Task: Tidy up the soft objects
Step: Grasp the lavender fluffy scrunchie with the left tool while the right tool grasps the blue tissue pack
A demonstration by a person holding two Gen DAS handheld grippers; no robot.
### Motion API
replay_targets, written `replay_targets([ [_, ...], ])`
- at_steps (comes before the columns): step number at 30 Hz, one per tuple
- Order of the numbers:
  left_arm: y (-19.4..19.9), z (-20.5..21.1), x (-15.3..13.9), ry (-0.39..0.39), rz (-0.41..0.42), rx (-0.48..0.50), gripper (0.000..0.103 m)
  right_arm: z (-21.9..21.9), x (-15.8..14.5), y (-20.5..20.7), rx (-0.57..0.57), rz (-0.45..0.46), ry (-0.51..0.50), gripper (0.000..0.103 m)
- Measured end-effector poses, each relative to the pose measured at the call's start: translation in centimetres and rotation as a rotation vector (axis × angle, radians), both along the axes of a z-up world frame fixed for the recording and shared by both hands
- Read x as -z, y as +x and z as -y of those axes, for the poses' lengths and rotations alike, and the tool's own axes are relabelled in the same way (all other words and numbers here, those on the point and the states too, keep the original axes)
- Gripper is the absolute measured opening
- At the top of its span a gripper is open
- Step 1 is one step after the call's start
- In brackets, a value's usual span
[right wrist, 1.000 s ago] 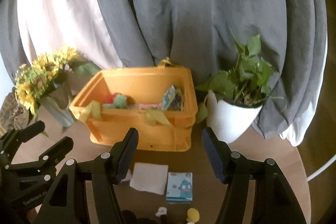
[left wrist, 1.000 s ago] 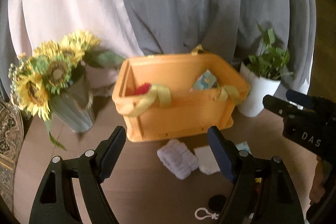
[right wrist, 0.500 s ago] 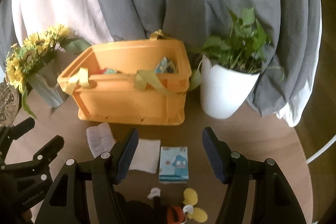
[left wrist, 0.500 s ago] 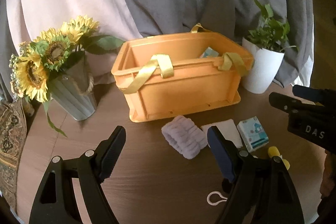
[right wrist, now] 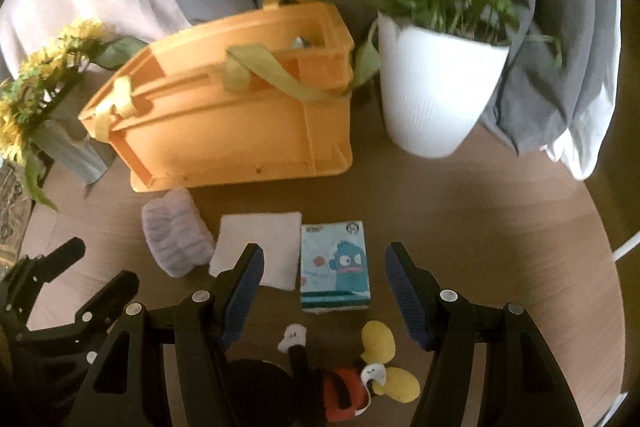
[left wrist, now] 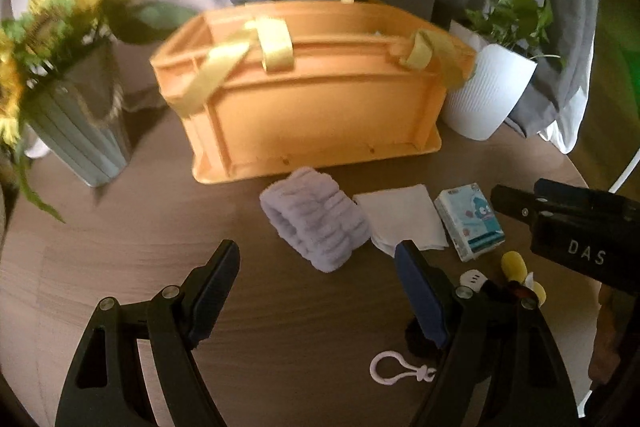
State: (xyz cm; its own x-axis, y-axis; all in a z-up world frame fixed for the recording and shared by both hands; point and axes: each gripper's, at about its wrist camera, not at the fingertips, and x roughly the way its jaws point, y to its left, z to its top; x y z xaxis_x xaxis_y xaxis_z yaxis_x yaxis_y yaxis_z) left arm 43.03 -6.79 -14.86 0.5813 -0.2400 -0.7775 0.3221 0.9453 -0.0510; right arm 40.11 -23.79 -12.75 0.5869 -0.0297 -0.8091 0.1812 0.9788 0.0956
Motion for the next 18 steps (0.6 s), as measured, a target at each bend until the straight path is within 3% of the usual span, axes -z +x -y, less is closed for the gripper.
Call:
replay_targets([
  [7, 2.2, -0.3, 1.9, -0.039, -0.034, -0.056, 0.079, 0.2, 2.4, 1.5, 0.035, -0.047, 0.006, 0.064],
  [13, 3.3, 0.2, 2.7, -0.027, -0.036, -0.069, 0.075, 1.3, 4.4, 2.6, 0.089, -0.092, 0.036, 0.064],
  [18, 4.3, 0.0, 3.6, -0.053, -0.072, -0.086, 0.062, 1.5, 5.1, 3.1, 0.098, -0.111, 0.035, 0.064],
])
